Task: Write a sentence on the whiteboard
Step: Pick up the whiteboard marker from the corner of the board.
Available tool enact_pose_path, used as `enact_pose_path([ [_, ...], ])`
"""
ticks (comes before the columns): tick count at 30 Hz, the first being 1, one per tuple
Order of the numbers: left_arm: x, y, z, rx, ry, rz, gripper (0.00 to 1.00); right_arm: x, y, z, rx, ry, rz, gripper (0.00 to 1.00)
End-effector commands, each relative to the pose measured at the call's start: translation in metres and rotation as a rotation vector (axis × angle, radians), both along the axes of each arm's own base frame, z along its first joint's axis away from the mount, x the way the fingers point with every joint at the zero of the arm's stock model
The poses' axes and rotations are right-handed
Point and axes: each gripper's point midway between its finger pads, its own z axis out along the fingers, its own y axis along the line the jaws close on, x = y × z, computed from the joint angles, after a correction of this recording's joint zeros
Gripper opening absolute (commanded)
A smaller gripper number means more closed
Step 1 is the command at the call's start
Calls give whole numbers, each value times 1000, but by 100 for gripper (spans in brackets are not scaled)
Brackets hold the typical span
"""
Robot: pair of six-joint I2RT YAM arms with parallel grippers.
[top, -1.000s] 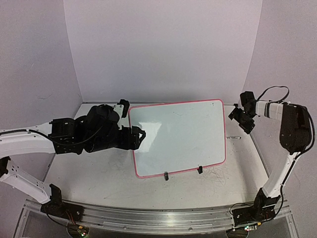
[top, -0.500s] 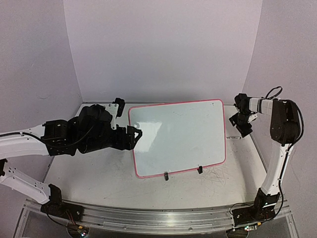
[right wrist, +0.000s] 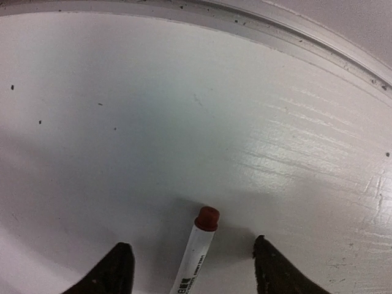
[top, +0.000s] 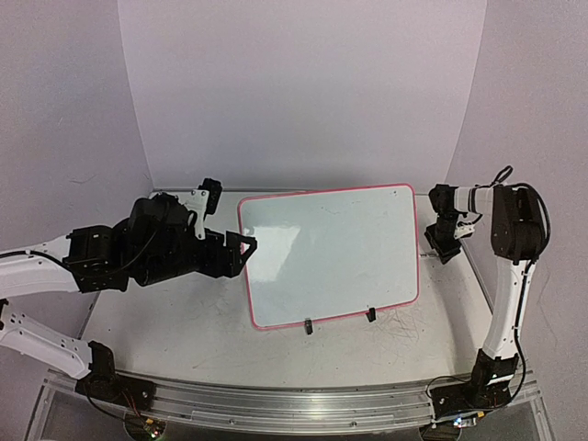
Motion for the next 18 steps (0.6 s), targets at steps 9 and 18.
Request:
enact_pose_path([
  [9, -1, 7, 24, -69, -37, 3, 83, -8, 2, -22, 27, 56, -55, 36],
  [18, -4, -5, 13, -70, 11, -23, 83, -6, 1, -15, 21, 37, -70, 1],
])
